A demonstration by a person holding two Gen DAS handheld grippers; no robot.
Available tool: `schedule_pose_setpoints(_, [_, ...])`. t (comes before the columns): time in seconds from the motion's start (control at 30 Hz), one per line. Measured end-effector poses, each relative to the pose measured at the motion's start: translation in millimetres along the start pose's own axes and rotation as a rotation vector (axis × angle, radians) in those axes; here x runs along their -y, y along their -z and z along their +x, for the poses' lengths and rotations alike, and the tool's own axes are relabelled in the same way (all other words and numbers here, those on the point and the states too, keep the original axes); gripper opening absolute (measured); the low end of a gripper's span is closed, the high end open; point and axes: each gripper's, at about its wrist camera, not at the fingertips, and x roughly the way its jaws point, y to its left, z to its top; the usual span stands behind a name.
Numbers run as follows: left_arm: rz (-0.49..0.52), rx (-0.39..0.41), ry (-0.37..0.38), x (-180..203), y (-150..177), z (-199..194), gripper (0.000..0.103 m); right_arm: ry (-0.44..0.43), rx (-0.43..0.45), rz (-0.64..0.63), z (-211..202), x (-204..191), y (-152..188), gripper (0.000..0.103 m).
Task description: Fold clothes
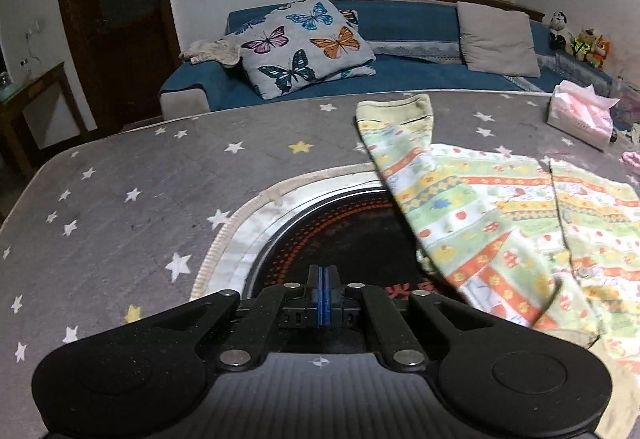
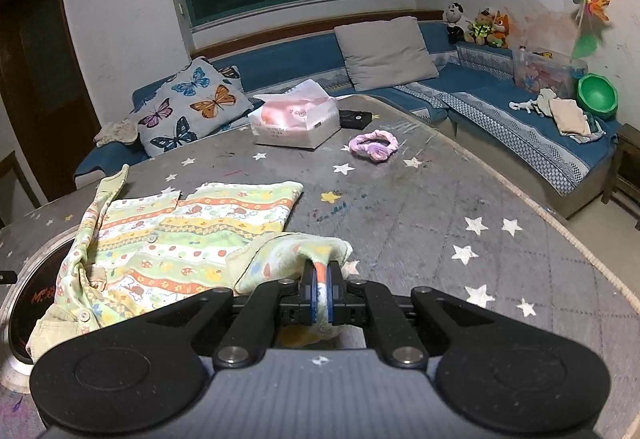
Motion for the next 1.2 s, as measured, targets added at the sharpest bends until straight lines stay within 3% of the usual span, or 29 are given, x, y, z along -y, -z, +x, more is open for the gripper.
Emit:
schedule_pose_setpoints(0.13, [-0.007,-0.001,0.031,7,-9,2,0.007,0.001,-0.007,0.011,2,3,1,0.005])
schedule_pose_setpoints(0.2, [0.002,0.004,0.042,14,-16,4,0.026,0.002,-0.010,0.016,4,5,2,0.005])
schedule_pose_setpoints(0.27, [0.016,0.015,0.046,22,-24,8,0.040,0.002,-0.013,0.020,5,6,3,0.005])
schedule_pose_setpoints(0.37, [0.035,0.017,0.056,35,-37,19,0.050,0.000,-0.013,0.025,5,8,3,0.005])
schedule_pose_setpoints(0.6, [0.039,-0.048,0.072,56,-59,61,0.051,-0.002,-0.020,0.019,9,9,1,0.005])
schedule_pose_setpoints(0.8, [0.045,-0.063,0.041,70,-77,91,0.055,-0.011,-0.016,0.007,11,7,-4,0.005])
schedule_pose_setpoints(0.87, [0.042,-0.065,0.039,68,-77,95,0.054,-0.013,-0.015,0.002,12,7,-5,0.005])
schedule_pose_setpoints(0.93, [0.039,-0.066,0.038,65,-76,99,0.041,-0.015,-0.015,-0.002,12,7,-6,0.005])
schedule_pose_setpoints(1.0, [0.036,-0.068,0.036,62,-76,102,0.012,-0.013,-0.015,-0.006,14,8,-6,0.005])
schedule_pose_setpoints(1.03, [0.035,-0.068,0.036,61,-76,104,0.007,-0.012,-0.015,-0.006,14,8,-6,0.005])
schedule_pose_setpoints(1.1, [0.032,-0.070,0.034,58,-75,107,0.000,-0.010,-0.015,-0.006,16,9,-6,0.005])
schedule_pose_setpoints(1.2, [0.011,-0.050,0.009,47,-73,103,0.000,-0.008,-0.011,-0.007,18,10,-7,0.005])
